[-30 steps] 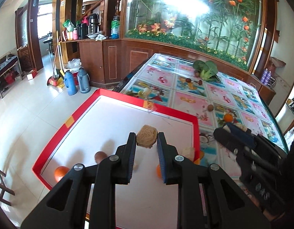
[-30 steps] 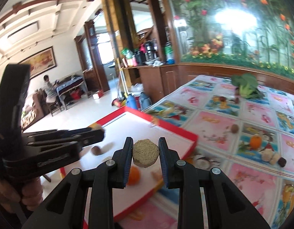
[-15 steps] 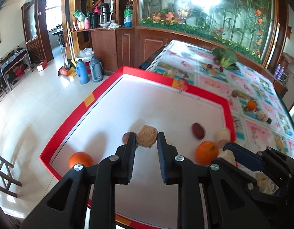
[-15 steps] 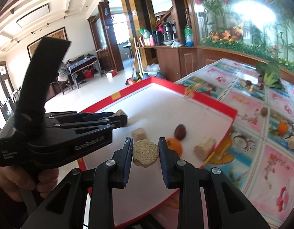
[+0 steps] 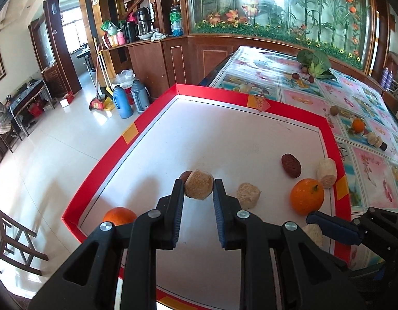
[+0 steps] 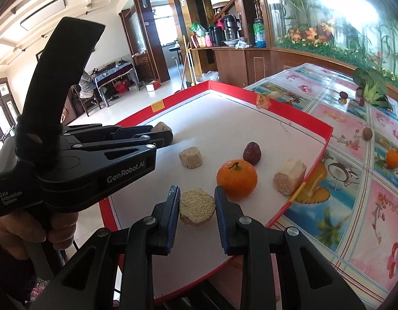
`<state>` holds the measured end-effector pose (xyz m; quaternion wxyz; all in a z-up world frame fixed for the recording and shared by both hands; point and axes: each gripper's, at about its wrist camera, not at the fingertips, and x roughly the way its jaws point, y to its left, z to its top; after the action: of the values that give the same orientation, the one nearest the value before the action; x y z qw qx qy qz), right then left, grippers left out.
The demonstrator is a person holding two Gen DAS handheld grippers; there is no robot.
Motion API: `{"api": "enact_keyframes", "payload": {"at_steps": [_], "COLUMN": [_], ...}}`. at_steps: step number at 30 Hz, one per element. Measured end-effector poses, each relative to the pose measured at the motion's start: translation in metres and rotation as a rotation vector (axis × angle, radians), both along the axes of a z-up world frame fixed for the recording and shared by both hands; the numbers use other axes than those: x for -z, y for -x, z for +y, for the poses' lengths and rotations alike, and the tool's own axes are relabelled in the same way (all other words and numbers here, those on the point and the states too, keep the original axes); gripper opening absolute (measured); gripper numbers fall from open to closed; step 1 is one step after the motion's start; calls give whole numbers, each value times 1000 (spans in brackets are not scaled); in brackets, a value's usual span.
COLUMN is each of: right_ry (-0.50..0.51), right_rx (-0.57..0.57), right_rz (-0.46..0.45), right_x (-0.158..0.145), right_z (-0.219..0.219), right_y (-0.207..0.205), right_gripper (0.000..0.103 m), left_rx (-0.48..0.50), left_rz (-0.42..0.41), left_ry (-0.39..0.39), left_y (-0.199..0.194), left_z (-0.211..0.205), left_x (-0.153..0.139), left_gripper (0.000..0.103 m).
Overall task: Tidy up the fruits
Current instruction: 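Carry the beige cake and beige lump over the white tray, then open both grippers to drop the cake and lump into the tray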
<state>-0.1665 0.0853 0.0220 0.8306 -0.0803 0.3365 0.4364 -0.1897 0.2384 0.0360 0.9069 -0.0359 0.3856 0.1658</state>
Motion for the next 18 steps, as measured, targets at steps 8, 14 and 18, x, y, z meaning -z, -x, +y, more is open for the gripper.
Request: {"api": "enact_keyframes", "payload": {"at_steps": [8,14,18], "right_ry": [-15,-100,-135], "right_rx": [-19,-8,27], "right_rz": [22,35,5], "right_x": [-1,-8,-13], "right_z": [-3,-20,-37], "right_y": [0,-4,-8], "right_gripper": [28,31,31], "left_rx": [4,-11,-18], "left_rz": [5,-2,-18], "left_ry": [-29,-28,-23], "left_y": [-4,-4,-3], "left_z": [-6,-5,-6], "left_x": [1,0,-5], "left_gripper": [28,47,53]}}
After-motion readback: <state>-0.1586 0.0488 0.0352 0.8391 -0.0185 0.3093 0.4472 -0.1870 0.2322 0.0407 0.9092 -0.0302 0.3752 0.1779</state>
